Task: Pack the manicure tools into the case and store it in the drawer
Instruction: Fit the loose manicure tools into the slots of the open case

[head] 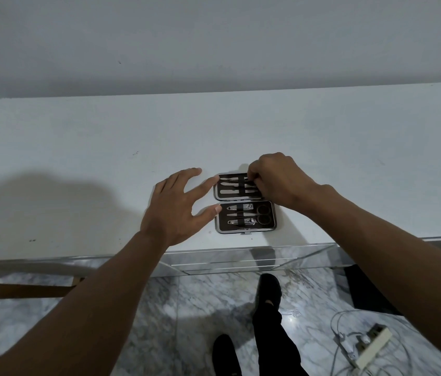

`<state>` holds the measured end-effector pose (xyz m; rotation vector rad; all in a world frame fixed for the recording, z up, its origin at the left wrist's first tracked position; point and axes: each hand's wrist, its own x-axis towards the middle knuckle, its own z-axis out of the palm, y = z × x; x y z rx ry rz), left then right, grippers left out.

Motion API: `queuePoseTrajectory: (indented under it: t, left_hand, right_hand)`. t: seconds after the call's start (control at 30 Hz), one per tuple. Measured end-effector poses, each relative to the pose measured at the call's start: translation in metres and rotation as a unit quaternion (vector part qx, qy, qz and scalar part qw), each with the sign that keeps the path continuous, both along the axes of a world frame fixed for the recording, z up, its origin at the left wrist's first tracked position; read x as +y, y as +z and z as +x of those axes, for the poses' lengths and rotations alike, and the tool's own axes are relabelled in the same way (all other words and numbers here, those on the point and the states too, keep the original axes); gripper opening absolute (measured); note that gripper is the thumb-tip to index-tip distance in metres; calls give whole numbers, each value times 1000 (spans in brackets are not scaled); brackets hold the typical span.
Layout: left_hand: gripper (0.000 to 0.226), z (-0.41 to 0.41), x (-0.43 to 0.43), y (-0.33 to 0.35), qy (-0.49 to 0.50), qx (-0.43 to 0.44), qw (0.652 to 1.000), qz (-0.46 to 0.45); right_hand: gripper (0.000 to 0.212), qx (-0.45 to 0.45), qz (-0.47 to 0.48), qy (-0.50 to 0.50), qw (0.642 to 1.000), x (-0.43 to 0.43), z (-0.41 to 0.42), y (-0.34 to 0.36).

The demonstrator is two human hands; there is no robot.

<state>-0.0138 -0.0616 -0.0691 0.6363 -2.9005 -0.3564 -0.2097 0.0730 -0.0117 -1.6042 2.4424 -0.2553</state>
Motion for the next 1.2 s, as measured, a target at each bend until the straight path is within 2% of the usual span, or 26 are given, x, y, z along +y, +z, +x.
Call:
queuePoseTrajectory:
  t: [0.97,1.2]
  left_hand:
    - [60,0,0,1,-4,5,1000,-9]
    - [60,0,-1,1,-5,-6,1000,-10]
  right_hand:
    - [23,-47,-2,-4,999,-7,7,1]
    - [23,-92,-48,-41,994,0,7,7]
